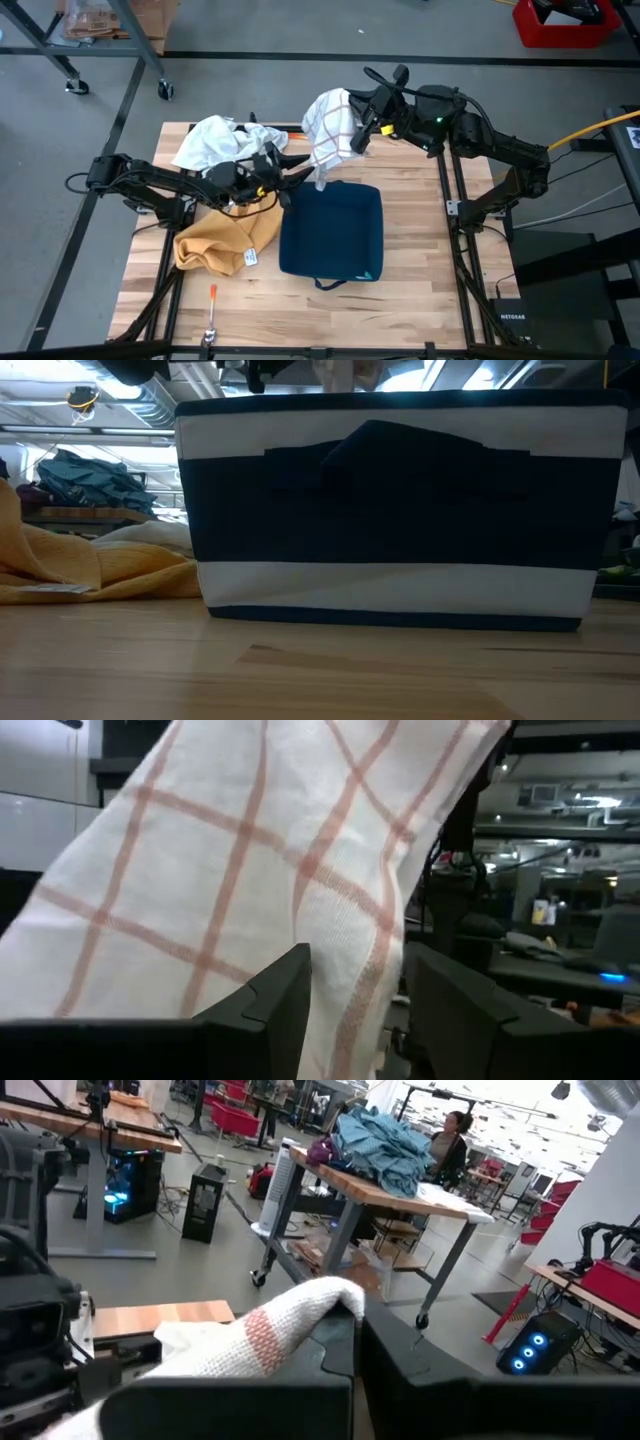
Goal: Fold towel
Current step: Fold the white-and-brown checkered towel
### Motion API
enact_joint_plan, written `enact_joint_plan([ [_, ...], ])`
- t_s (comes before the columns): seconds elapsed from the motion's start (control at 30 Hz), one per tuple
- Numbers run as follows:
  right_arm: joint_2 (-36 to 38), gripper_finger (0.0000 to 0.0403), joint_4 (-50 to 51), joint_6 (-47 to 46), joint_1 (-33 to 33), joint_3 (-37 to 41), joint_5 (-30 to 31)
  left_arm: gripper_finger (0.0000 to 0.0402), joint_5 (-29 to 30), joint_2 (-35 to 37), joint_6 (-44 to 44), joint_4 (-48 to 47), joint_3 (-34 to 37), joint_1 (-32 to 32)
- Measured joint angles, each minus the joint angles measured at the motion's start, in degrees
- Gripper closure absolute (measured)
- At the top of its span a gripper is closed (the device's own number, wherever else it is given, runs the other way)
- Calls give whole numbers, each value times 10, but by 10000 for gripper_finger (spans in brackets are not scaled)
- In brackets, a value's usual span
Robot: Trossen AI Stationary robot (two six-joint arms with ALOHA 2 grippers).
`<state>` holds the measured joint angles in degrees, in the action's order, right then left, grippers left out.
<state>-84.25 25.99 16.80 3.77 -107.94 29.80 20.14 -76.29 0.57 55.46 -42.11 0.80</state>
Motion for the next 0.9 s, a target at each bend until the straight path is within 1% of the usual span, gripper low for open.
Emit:
enact_joint_plan([
  [0.27,0,394,0,0,0,0,0,247,0,0,0,-59,0,0],
  [0.37,0,394,-1,0,0,0,0,247,0,0,1,-60,0,-1],
  [0.43,0,394,-1,0,0,0,0,252,5,0,18,-59,0,-1],
  [0.5,0,394,-1,0,0,0,0,269,14,0,35,-60,0,-1],
  [0.57,0,394,-1,0,0,0,0,296,23,0,48,-60,0,-1],
  [0.7,0,394,-1,0,0,0,0,376,26,0,65,-51,0,-1],
  [0.73,0,394,-1,0,0,0,0,388,26,0,68,-47,0,-1],
  [0.9,0,393,-2,0,0,0,0,397,26,1,72,-10,0,1],
])
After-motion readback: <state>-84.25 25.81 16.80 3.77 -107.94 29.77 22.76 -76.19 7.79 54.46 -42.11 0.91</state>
